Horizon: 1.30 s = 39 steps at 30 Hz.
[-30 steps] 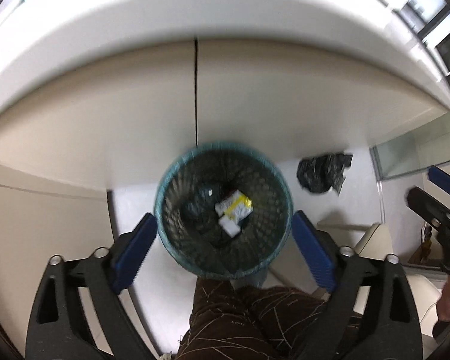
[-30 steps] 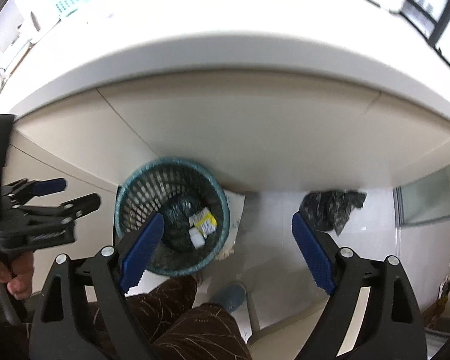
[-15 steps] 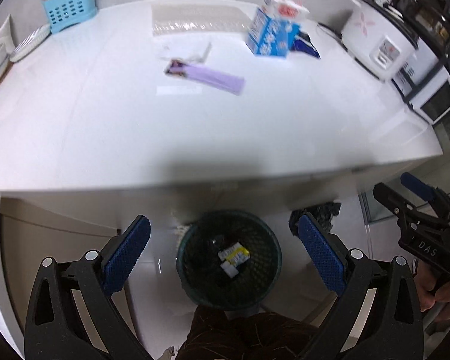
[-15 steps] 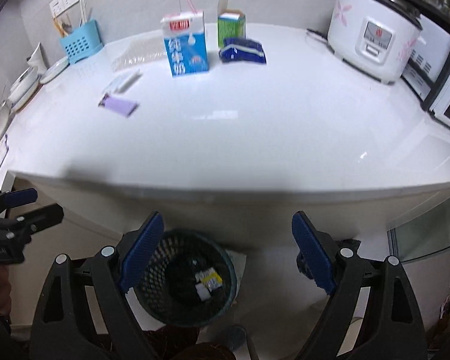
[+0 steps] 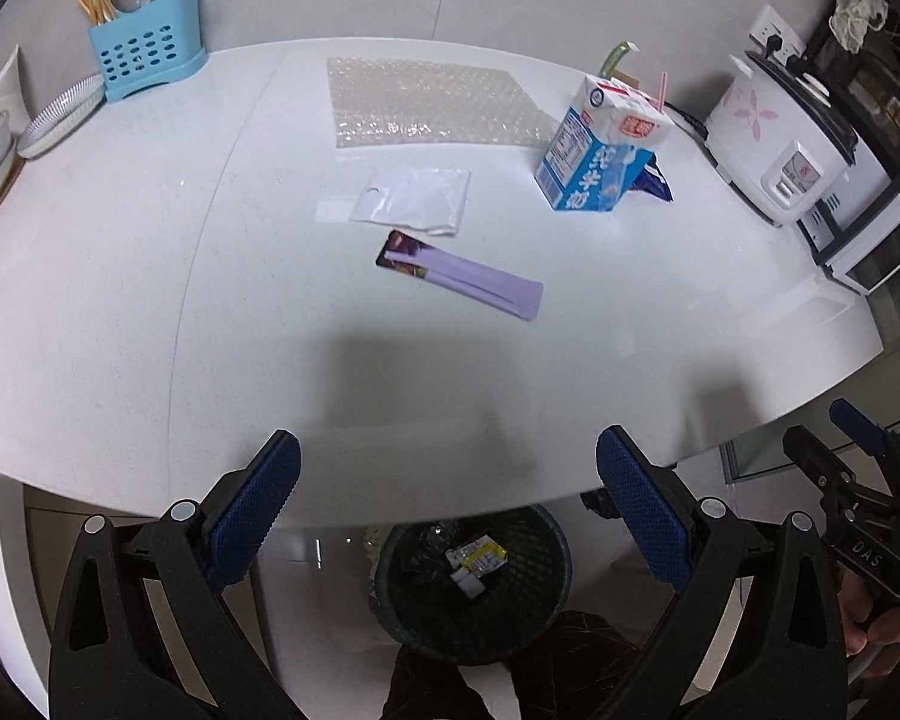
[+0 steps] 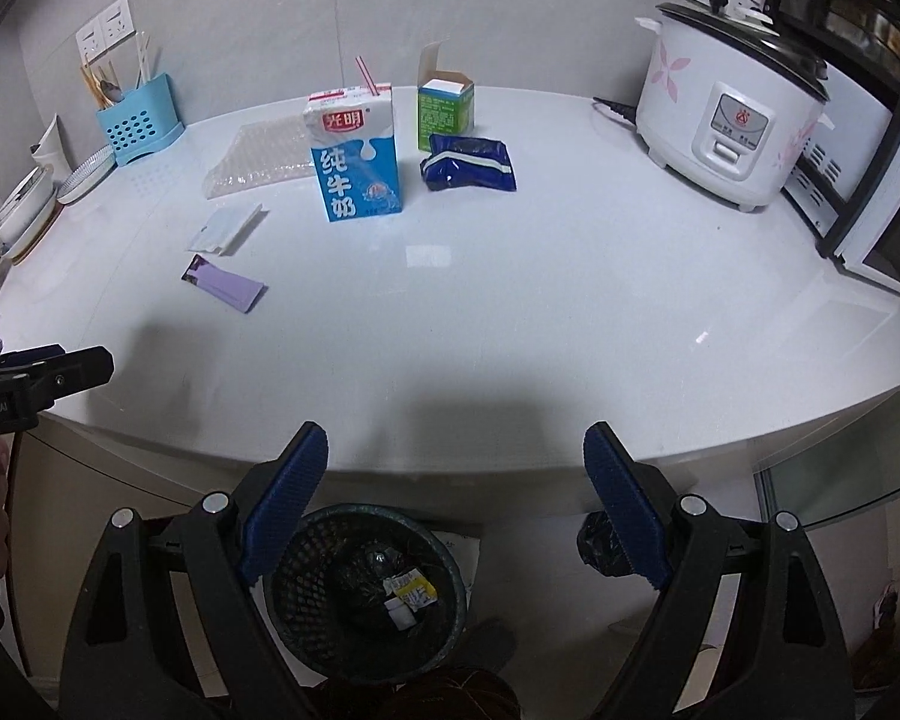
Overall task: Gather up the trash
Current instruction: 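Raise both tools to the counter toward the white packet and milk carton, then grasp the white packet with the left tool while the right tool grasps the milk carton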
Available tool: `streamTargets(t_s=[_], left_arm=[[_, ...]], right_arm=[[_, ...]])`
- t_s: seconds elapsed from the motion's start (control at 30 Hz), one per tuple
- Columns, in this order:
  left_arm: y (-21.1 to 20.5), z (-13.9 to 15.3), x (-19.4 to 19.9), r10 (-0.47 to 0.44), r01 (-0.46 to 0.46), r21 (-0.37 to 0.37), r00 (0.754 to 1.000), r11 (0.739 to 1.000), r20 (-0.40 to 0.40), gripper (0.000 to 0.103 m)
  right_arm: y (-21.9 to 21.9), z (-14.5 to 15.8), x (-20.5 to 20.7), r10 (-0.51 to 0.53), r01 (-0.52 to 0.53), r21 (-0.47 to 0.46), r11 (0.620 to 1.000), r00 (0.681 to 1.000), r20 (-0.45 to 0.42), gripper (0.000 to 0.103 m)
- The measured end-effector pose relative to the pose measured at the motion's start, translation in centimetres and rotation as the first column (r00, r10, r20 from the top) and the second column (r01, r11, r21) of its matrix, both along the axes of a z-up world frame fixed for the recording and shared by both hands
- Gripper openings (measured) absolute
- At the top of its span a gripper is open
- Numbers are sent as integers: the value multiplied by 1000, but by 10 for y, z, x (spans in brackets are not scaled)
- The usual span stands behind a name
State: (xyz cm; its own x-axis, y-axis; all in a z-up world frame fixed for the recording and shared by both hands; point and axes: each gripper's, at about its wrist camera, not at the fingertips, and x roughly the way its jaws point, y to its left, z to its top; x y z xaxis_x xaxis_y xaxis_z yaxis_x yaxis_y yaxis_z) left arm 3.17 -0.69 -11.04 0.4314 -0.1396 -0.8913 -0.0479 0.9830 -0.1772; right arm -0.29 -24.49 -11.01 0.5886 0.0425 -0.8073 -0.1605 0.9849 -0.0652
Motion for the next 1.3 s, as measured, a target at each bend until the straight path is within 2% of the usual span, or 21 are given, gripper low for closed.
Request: streamTargets(t_s=[0.27, 0.57, 0.7, 0.97, 1.07, 1.17, 1.3], left_arm=[[2, 3, 31, 18, -18, 24, 1000, 1000, -3, 97], [-4, 0, 91, 65, -64, 53, 998, 997, -17, 96], [-6, -10, 118, 76, -75, 45, 997, 996, -33, 96], [-12, -33, 158, 95, -86, 113, 992, 990, -78, 93], [-13, -44, 169, 100, -86, 133, 990, 987, -102, 89], [-12, -57, 177, 112, -91, 139, 982, 986, -150, 78], [-9, -62, 180, 134, -109, 155, 978, 982, -160, 66]], right_arm=[[15, 20, 37, 55, -56, 10, 998, 997, 47, 84], [25, 35, 94, 130, -132, 29, 991, 989, 75, 84], [27, 35, 116, 149, -154, 50, 987, 986, 78, 84], [40, 31, 155, 173, -180, 93, 979, 982, 76, 84], [45, 28, 165, 181, -188, 94, 978, 981, 73, 84], [50, 27, 173, 185, -191, 97, 977, 980, 69, 84], [61, 26, 180, 190, -197, 99, 975, 979, 81, 84]])
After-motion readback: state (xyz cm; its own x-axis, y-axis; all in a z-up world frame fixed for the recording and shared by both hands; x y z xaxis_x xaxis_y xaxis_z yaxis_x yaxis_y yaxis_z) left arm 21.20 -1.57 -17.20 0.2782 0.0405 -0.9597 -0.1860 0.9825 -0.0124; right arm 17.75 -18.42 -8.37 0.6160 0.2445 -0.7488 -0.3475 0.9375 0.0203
